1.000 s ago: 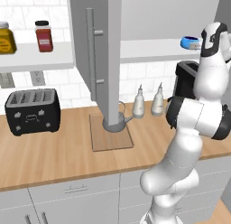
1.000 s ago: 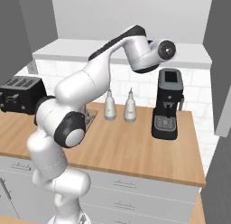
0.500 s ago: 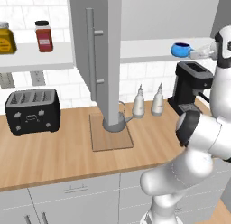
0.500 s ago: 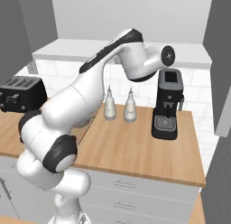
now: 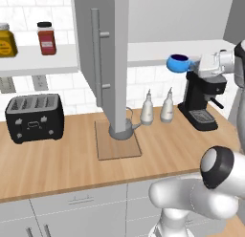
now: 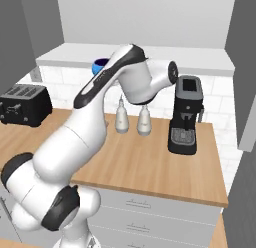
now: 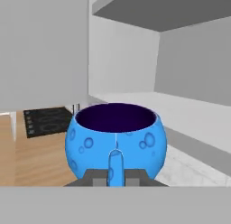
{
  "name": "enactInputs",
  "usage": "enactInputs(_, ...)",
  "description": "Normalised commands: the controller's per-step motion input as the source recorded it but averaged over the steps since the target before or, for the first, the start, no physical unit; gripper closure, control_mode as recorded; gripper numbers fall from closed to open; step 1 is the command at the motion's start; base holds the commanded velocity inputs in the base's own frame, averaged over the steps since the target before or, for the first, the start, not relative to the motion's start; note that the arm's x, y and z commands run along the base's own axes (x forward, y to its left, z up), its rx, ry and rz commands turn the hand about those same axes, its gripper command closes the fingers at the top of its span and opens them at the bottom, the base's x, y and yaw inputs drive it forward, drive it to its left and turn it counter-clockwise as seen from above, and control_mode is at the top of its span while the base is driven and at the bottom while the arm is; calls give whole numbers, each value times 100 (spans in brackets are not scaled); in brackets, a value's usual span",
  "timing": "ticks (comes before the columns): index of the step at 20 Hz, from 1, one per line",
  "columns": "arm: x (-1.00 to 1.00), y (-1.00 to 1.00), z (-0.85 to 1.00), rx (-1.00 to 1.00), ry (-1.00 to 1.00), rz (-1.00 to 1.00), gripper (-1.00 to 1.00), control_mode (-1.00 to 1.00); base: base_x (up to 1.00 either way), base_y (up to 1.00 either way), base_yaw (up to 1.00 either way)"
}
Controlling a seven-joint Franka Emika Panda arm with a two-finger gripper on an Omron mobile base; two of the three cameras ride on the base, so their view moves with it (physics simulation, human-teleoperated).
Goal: Pick the kettle from the counter and place it on the tray. Then pick the mug from the cabinet and place it on the tray. Then close the cabinet doors.
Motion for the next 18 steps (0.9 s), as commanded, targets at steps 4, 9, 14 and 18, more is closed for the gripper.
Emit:
enactInputs(4,-80,63,-22,0,-10,37,100,-100,0,0,0)
enactInputs(9,-59,59,-40,-3,-7,35,100,-100,0,0,0)
enactInputs(14,-20,59,-62,-7,-3,27,100,-100,0,0,0)
enactInputs(18,0,39,-71,-4,0,18,100,-100,0,0,0)
